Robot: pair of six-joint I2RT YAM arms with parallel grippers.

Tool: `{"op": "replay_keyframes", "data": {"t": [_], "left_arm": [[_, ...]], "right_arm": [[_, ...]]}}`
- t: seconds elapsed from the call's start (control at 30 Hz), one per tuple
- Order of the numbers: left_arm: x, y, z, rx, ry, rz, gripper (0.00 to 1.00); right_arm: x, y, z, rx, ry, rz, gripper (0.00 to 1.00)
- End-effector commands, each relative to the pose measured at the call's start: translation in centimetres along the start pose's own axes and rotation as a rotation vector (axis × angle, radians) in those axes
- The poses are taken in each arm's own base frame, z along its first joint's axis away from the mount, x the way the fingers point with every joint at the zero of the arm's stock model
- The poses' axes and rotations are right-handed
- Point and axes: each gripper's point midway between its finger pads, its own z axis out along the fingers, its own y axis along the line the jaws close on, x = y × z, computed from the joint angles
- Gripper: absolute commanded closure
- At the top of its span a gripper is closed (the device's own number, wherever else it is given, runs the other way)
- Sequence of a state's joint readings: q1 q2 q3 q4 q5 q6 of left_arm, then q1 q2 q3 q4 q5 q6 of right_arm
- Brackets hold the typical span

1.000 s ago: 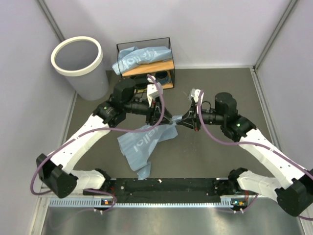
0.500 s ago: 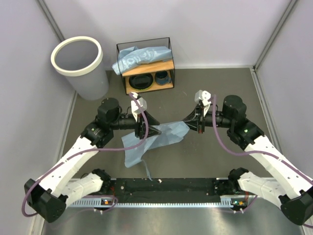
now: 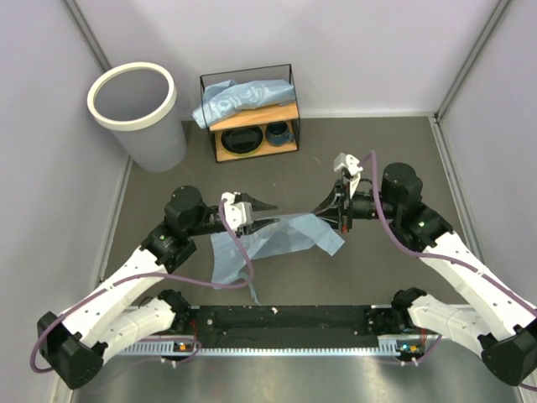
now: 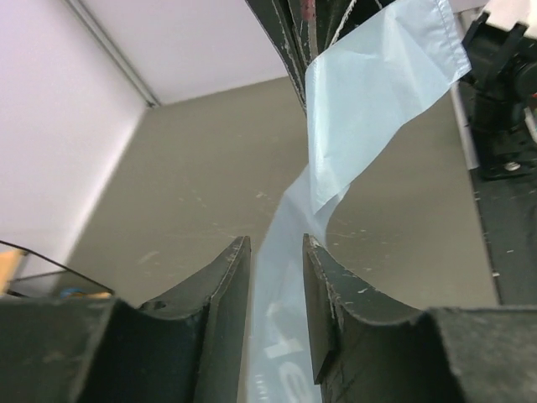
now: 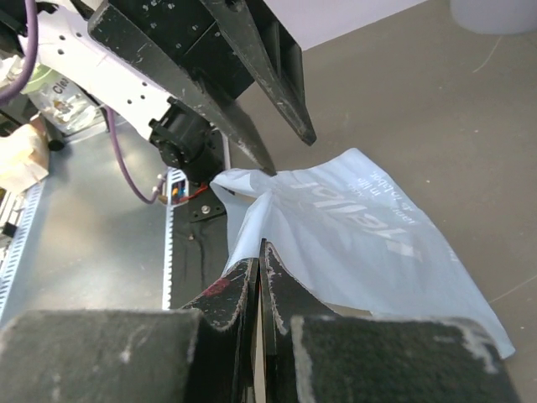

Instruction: Put the trash bags into the trash bin

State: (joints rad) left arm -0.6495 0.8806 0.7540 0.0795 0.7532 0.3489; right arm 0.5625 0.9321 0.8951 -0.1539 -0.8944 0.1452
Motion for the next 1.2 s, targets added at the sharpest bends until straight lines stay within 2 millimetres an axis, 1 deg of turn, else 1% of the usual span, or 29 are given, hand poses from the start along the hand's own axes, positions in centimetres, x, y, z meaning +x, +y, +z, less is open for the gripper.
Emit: {"op": "replay_keyframes", "data": {"t": [0.0,0.07,0.27,0.37,0.5,0.73,0.87,1.1,1.17], "left_arm": [[-2.0,1.0,0.0,-0.030,-0.061,0.264,0.64],[-2.4,0.6,0.2,-0.019,-0.070,0.297,0.65],[-2.3,-0.4,0.9,0.012,-0.071,0.296,0.66],[-2.1,-0.3,1.0,0.008,-0.064,0.288,0.66],[-1.6,-0.9,1.3,0.032,-0.058,0.273,0.67],[-0.9,-1.3,1.5,0.041,-0.044,0.267,0.67],[-0.6,-0.9,1.7,0.020,-0.027,0.253,0.67],[-1.1,-0.2,1.9,-0.006,-0.038,0.256,0.70],[-1.2,-0.3,2.1,0.001,-0.041,0.249,0.71]], "right_arm": [[-0.9,1.4,0.1,-0.055,-0.027,0.021,1.00],[-1.0,1.5,0.2,-0.062,-0.029,0.023,1.00],[-0.7,1.3,0.3,-0.062,-0.023,0.029,1.00],[-0.8,1.4,0.2,-0.061,-0.025,0.028,1.00],[-0.7,1.3,0.3,-0.061,-0.023,0.027,1.00],[-0.6,1.2,0.3,-0.057,-0.022,0.024,1.00],[-0.7,1.4,0.3,-0.068,-0.020,0.022,1.00],[-0.5,1.5,0.3,-0.080,-0.012,0.026,1.00],[-0.4,1.5,0.3,-0.081,-0.010,0.029,1.00]]}}
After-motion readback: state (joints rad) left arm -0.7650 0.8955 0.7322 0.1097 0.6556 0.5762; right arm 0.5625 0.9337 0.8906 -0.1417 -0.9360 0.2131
